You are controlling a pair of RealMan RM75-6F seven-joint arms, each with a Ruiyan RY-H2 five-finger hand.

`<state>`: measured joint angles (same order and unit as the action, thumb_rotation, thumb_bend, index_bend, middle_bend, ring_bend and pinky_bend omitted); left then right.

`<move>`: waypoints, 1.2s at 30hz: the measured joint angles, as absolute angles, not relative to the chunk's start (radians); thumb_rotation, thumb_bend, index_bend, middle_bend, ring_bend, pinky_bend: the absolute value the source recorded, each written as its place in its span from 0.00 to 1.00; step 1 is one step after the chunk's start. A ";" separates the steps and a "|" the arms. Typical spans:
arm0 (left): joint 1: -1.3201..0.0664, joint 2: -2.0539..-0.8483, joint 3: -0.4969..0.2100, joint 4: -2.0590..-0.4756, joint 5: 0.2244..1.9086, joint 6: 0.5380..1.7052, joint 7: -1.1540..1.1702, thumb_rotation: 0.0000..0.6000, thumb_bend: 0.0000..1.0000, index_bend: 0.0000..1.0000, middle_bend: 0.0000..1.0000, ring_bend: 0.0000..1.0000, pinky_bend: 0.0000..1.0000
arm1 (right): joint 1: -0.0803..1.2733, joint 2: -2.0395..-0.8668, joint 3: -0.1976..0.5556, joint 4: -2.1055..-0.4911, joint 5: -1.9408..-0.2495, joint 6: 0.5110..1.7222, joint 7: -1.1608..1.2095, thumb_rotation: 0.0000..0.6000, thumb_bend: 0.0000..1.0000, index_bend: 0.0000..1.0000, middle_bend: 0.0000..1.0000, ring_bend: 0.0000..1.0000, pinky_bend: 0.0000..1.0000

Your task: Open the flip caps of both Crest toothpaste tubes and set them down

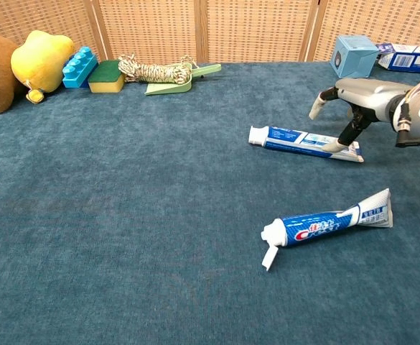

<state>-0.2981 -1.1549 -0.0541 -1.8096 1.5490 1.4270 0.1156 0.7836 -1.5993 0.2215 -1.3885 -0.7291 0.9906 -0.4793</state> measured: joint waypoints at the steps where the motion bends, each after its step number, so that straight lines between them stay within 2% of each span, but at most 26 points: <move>1: -0.298 -1.155 -0.055 -1.808 1.549 1.427 0.113 1.00 0.42 0.33 0.12 0.03 0.12 | 0.785 -1.603 0.220 -1.385 -0.726 0.995 -0.490 0.97 0.26 0.29 0.13 0.04 0.23; 8: -0.294 -1.154 -0.057 -1.799 1.554 1.425 0.100 1.00 0.42 0.33 0.12 0.03 0.12 | 0.794 -1.618 0.211 -1.379 -0.701 1.022 -0.562 0.97 0.26 0.31 0.14 0.05 0.23; 17: -0.287 -1.152 -0.056 -1.792 1.558 1.424 0.088 1.00 0.42 0.33 0.12 0.02 0.12 | 0.815 -1.616 0.211 -1.399 -0.646 0.998 -0.624 0.97 0.26 0.31 0.14 0.05 0.23; 36: -0.283 -1.145 -0.059 -1.795 1.567 1.417 0.079 1.00 0.42 0.33 0.10 0.01 0.12 | 0.819 -1.547 0.187 -1.573 -0.638 0.997 -0.633 0.98 0.25 0.32 0.14 0.05 0.24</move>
